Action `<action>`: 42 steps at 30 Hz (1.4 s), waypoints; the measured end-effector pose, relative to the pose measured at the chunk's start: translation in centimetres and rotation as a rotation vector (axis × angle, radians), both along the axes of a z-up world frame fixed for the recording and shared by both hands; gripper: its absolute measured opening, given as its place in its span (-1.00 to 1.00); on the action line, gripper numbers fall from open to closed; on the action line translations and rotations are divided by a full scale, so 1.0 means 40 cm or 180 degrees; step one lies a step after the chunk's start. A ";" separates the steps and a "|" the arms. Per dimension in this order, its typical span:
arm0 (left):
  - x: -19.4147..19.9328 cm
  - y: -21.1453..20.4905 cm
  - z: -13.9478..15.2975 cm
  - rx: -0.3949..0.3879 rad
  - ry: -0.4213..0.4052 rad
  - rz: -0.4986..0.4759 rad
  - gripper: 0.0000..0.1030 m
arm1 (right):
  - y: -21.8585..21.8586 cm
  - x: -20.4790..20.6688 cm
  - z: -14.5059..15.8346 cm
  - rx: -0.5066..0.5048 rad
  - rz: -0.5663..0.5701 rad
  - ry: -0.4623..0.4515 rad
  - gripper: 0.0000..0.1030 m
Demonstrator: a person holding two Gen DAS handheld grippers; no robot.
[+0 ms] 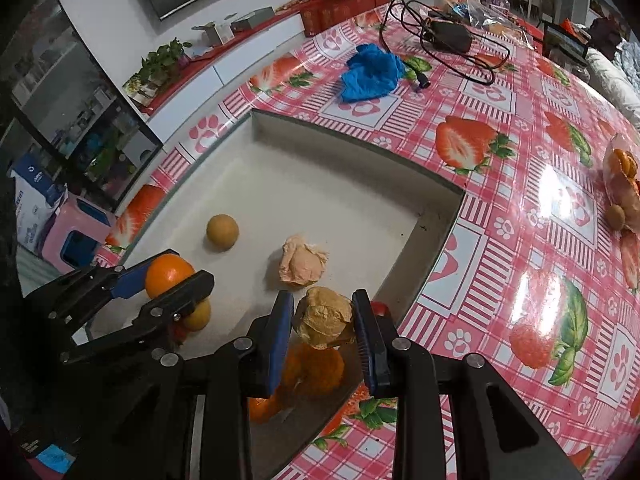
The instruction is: Organize fruits
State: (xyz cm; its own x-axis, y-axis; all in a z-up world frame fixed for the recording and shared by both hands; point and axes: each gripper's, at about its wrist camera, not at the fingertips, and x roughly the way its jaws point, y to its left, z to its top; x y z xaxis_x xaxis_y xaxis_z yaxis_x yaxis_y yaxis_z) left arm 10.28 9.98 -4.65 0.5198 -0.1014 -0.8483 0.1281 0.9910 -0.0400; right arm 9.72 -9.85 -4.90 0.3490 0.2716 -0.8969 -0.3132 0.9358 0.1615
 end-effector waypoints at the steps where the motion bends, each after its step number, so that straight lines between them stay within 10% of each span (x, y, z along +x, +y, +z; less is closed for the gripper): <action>1: 0.000 0.000 0.000 0.0008 -0.0002 0.0000 -0.28 | 0.001 0.000 -0.003 -0.0010 0.0008 0.0008 -0.38; 14: -0.034 0.015 0.043 -0.0016 -0.0181 0.0118 0.57 | -0.024 -0.013 0.032 -0.0050 -0.0102 -0.0024 -0.04; 22: -0.067 0.011 0.062 -0.0044 -0.0142 0.0075 1.00 | -0.050 -0.039 0.072 -0.0077 -0.0217 -0.0138 0.68; 42: -0.149 -0.045 0.087 0.0242 -0.0097 -0.0045 0.99 | -0.007 -0.118 0.129 -0.0327 0.0014 -0.0279 1.00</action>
